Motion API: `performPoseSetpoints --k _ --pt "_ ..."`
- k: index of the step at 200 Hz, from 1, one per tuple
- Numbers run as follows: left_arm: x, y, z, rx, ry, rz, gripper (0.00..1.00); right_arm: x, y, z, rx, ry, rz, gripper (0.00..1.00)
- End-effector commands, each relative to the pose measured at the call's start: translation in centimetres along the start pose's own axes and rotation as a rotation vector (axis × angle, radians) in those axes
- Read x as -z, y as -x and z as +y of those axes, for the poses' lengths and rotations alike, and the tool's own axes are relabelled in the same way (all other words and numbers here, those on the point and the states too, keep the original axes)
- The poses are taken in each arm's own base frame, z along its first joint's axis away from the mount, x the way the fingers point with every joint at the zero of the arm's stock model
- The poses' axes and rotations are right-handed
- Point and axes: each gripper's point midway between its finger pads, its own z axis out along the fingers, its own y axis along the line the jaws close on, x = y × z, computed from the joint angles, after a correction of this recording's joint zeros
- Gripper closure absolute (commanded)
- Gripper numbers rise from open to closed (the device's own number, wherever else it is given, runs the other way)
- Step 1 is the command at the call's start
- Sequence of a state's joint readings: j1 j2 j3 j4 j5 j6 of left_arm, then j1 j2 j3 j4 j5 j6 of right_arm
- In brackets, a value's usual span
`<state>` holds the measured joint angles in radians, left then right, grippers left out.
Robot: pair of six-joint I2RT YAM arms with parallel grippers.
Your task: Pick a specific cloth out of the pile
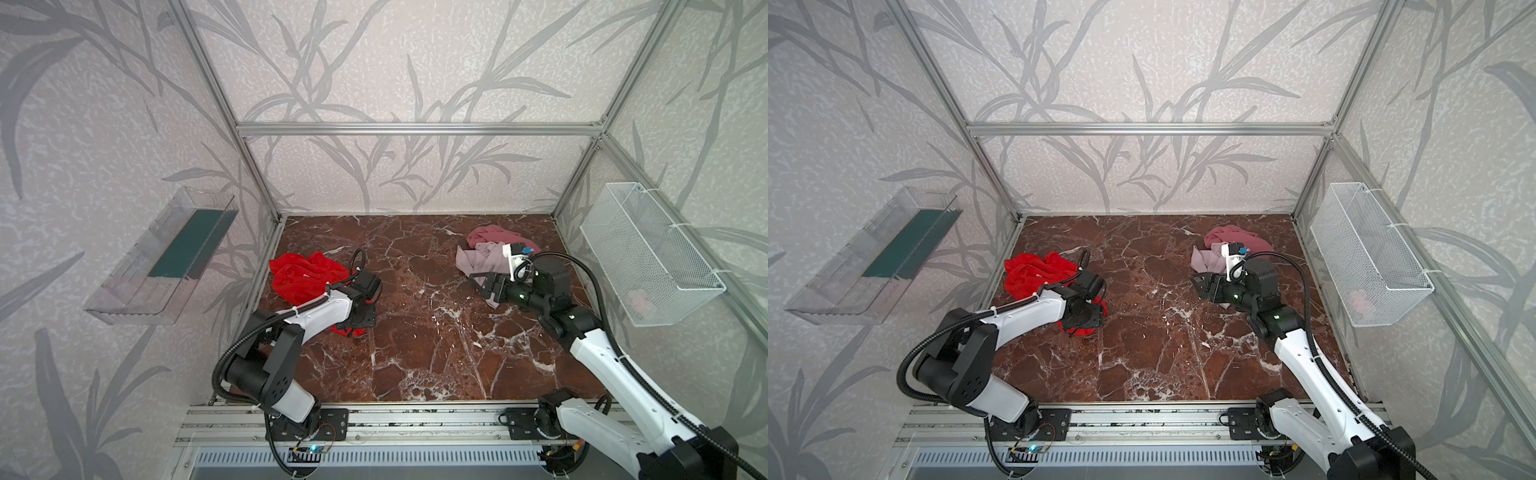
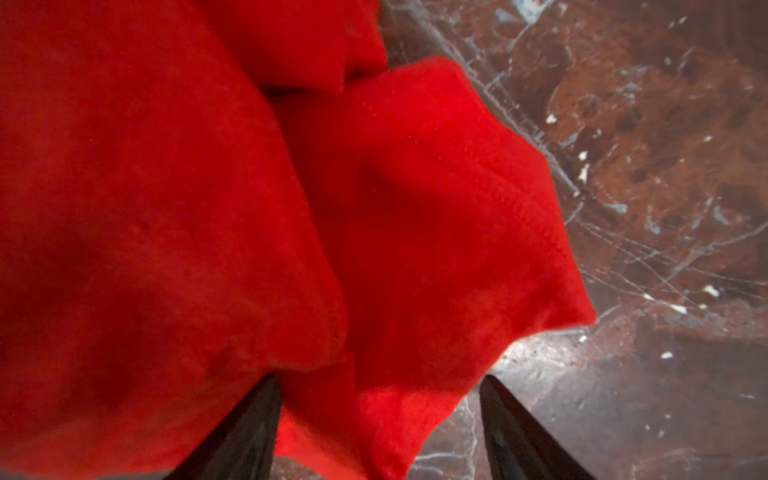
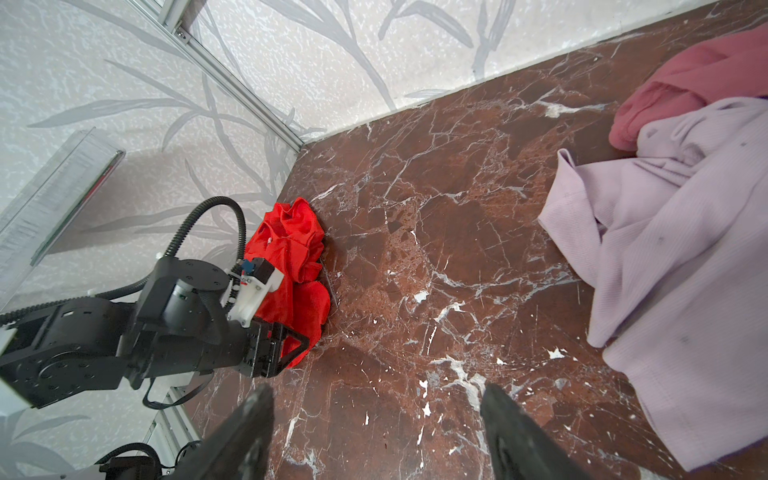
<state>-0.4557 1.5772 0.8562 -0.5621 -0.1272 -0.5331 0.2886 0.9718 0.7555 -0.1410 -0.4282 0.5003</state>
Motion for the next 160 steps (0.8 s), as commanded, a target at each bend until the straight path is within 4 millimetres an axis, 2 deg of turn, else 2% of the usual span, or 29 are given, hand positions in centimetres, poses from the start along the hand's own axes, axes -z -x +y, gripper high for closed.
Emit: performPoseSetpoints --k 1,27,43,84,118,160 --pt "-0.7 0.4 -0.5 0.002 -0.007 -0.003 0.26 0.7 0.6 0.6 0.017 0.014 -0.019 0.22" --pt "-1.8 0.2 -0.9 -0.009 -0.007 0.022 0.28 0.9 0.7 0.6 0.021 0.005 -0.025 0.22" --pt "-2.4 0.0 -0.9 -0.015 0.000 0.036 0.35 1.0 0.7 0.6 0.019 0.002 -0.028 0.22" --pt "-2.7 -0.2 -1.1 -0.022 -0.004 0.046 1.00 1.2 0.9 0.7 0.020 -0.001 -0.037 0.22" --pt "-1.0 0.9 -2.4 -0.022 -0.062 0.017 1.00 1.3 1.0 0.8 0.020 -0.001 -0.041 0.22" --pt "4.8 3.4 -6.0 -0.073 -0.187 -0.066 1.00 1.4 1.1 0.8 0.020 -0.004 -0.043 0.22"
